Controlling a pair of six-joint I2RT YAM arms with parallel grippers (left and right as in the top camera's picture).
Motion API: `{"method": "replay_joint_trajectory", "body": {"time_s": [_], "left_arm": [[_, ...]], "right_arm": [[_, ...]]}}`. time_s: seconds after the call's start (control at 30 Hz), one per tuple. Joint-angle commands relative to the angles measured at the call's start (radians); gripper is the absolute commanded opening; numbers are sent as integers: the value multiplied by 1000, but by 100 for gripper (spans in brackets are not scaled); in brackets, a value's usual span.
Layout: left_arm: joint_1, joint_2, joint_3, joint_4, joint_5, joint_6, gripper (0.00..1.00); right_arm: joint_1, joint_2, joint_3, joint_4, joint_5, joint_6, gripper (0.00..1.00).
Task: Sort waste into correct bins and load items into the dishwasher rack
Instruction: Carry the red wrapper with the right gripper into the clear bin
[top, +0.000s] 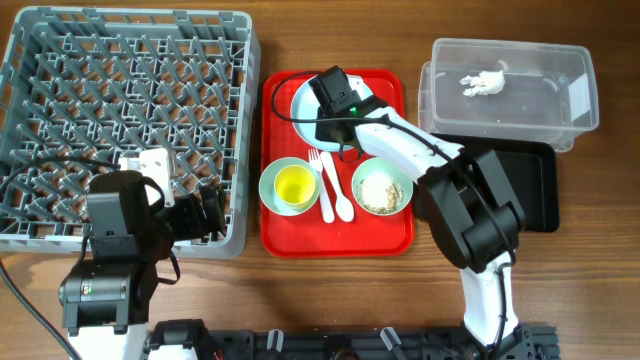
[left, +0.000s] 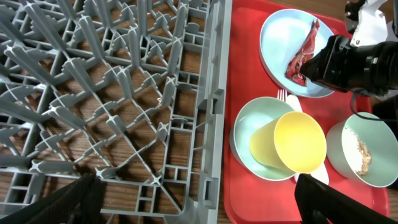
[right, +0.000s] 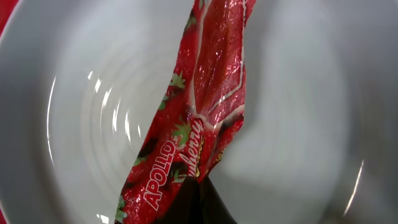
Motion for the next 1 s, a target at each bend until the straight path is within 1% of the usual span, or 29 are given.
{"method": "replay_joint_trajectory", "body": {"time_s": [0.0, 0.17, 0.23, 0.37, 0.43, 0.57, 0.73, 0.77, 0.8, 0.87, 0.9, 0.97], "left_arm": [[-2, -3, 21, -1, 12, -9, 100], [-2, -3, 21, -1, 12, -9, 100], [-2, -3, 21, -1, 12, -9, 100], [-2, -3, 21, 0, 12, -9, 100], [-2, -3, 21, 0, 12, -9, 100], [-2, -3, 21, 0, 12, -9, 100], [-2, -3, 21, 0, 12, -9, 100], [-2, -3, 21, 0, 12, -9, 100], [-2, -3, 21, 0, 12, -9, 100], [-2, -3, 21, 0, 12, -9, 100], [-2, -3, 21, 0, 12, -9, 100], [-2, -3, 21, 0, 12, -9, 100]], "right_arm": [[-21, -75, -19, -28, -14, -16, 4], [-69, -197, -19, -88, -13, -109, 4], [-102, -247, -19, -113, -1, -117, 4], [-203, -363, -19, -134, 6, -161, 4], [-263, -410, -19, -146, 10, -159, 4], [-393, -446, -19, -179, 9, -148, 4], [-530, -430, -21, -208, -2, -104, 4], [-552, -422, -21, -206, -15, -105, 6], [-569, -415, -21, -207, -29, -106, 11], [-586, -403, -21, -210, -51, -110, 22], [-591, -398, -21, -212, -61, -112, 31], [-594, -394, -21, -211, -81, -111, 34]]}}
